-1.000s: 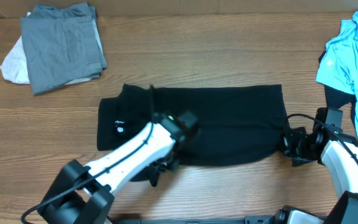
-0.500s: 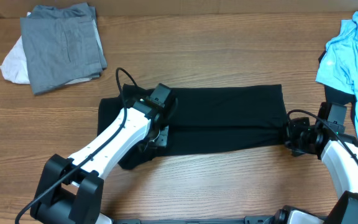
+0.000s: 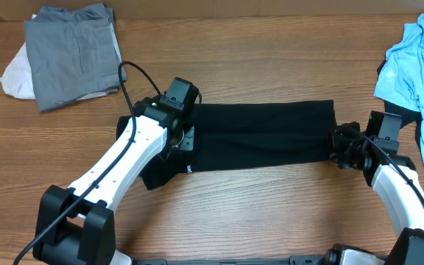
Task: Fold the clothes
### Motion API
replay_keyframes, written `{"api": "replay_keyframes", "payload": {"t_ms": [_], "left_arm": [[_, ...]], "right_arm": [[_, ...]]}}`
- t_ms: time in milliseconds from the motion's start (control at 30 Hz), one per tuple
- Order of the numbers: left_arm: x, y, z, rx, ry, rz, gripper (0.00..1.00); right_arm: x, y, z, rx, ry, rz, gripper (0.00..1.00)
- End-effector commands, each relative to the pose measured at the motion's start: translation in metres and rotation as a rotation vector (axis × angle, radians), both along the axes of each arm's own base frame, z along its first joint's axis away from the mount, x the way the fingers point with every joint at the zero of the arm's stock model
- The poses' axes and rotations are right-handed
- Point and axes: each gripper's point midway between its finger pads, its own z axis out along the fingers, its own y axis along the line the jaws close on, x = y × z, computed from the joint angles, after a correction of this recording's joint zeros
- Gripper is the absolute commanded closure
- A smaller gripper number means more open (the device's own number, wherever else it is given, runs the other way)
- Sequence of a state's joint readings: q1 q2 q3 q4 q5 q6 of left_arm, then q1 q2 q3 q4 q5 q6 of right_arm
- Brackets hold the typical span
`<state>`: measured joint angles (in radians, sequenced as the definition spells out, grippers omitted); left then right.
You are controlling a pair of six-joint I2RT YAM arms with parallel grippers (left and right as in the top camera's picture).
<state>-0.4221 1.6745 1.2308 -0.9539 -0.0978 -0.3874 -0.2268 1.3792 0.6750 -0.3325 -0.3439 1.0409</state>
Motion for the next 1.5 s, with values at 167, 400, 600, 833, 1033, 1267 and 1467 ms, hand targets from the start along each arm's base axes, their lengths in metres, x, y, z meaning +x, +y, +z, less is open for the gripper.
{"api": "replay_keyframes", "payload": {"t_ms": [167, 400, 600, 833, 1033, 1267, 1467], "left_arm": [[0.019, 0.021, 0.006, 0.056, -0.057, 0.031, 0.92], [0.022, 0.020, 0.005, 0.053, -0.070, 0.025, 0.86], [0.023, 0.024, 0.002, 0.079, -0.081, 0.013, 0.82], [0.024, 0.029, 0.003, 0.105, -0.086, 0.019, 0.81], [0.024, 0.029, 0.003, 0.105, -0.086, 0.019, 0.59], [0.027, 0.031, 0.006, 0.105, -0.096, 0.027, 0.20], [0.032, 0.033, 0.040, 0.097, -0.094, 0.039, 0.16]], "right_arm": [[0.017, -0.001, -0.011, 0.017, 0.000, -0.018, 0.96], [0.027, -0.003, -0.017, 0.012, -0.021, -0.017, 0.95], [0.033, -0.005, -0.012, 0.004, -0.055, -0.018, 0.94], [0.041, -0.007, -0.006, -0.010, -0.100, -0.016, 0.84], [0.041, -0.006, -0.005, -0.008, -0.103, -0.009, 0.20], [0.059, 0.013, 0.025, 0.039, -0.221, 0.131, 0.01], [0.076, 0.035, 0.083, 0.121, -0.308, 0.283, 0.01]]}}
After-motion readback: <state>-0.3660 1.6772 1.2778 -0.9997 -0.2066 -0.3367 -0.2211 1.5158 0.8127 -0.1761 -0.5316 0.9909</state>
